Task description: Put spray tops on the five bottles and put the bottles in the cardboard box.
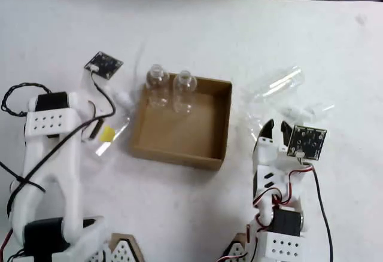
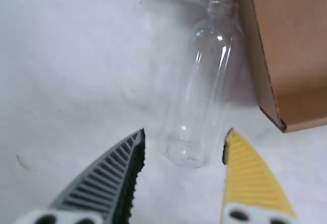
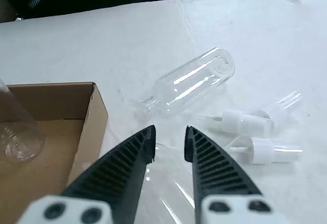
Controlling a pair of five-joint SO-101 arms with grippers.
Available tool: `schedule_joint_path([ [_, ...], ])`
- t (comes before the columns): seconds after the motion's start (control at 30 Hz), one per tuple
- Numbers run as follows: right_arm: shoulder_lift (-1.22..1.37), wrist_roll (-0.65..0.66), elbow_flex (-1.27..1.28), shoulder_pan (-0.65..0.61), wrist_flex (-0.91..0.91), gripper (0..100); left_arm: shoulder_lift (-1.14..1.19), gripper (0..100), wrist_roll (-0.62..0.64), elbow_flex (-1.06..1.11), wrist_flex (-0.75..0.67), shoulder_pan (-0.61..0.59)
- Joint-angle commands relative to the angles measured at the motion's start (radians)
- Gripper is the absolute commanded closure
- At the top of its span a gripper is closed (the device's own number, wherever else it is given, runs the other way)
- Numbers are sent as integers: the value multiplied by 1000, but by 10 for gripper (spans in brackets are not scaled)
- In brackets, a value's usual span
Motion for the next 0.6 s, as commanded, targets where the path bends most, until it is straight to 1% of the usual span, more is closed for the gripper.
schedule_joint_path([
  [0.0, -1, 11, 9, -12, 4, 914, 27, 762, -9, -46, -46, 7],
  [0.17, -1, 11, 9, -12, 4, 914, 219, 760, -11, -81, -132, 41],
  [0.33, -1, 11, 9, -12, 4, 914, 412, 760, -11, -196, -133, 38],
  [0.47, -1, 11, 9, -12, 4, 914, 512, 764, -12, -252, -133, 38],
  [0.57, -1, 11, 9, -12, 4, 914, 549, 811, -12, -282, -133, 27],
])
